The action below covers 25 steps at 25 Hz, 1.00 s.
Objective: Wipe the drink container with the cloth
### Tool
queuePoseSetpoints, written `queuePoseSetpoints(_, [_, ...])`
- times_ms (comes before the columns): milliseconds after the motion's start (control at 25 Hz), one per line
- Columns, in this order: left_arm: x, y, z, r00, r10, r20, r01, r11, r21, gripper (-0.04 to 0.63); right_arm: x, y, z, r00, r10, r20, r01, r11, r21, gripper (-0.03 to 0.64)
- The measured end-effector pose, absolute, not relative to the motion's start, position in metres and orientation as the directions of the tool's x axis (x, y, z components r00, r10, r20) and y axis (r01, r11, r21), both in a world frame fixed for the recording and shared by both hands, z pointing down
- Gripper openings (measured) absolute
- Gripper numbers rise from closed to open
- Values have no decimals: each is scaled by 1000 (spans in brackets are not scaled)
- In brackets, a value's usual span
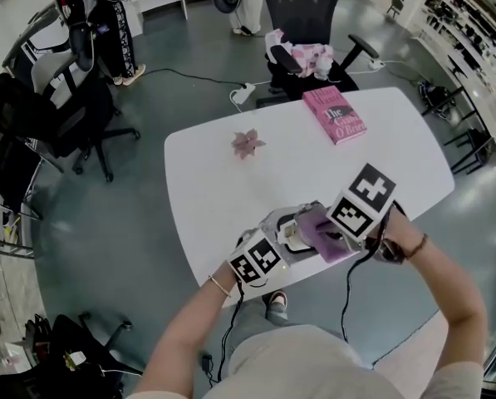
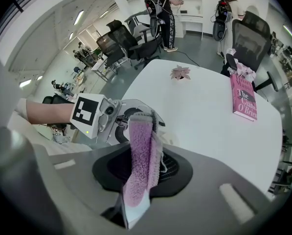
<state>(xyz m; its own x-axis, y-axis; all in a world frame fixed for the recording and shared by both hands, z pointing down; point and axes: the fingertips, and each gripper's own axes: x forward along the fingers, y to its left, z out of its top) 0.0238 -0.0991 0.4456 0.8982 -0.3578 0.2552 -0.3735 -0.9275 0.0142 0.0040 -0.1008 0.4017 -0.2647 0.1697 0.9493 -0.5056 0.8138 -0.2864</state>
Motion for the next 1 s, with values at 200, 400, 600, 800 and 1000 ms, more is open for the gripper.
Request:
queuePoseSetpoints(200, [24,-99,445,898,-359,256,-374,-927,12,376,8,-106,404,-260,167,951,-515,809,-283,81])
queuePoseSetpoints(400, [24,-100,446,898,-358,255,-374,-927,14,376,17,-117,405,-257,153,954,-542,795,-273,81])
queuePoseSetpoints(600, [23,-100,446,898,-359,256,-374,-927,13,376,26,-126,406,-263,142,954,-570,775,-273,81])
queuePoseSetpoints(800, [23,-99,445,897,-358,261,-374,-927,14,376,30,-130,405,-269,138,953,-587,762,-276,81])
queuePoseSetpoints(1000, [23,-100,446,895,-359,266,-376,-927,12,376,36,-134,404,-268,117,956,-596,759,-260,81])
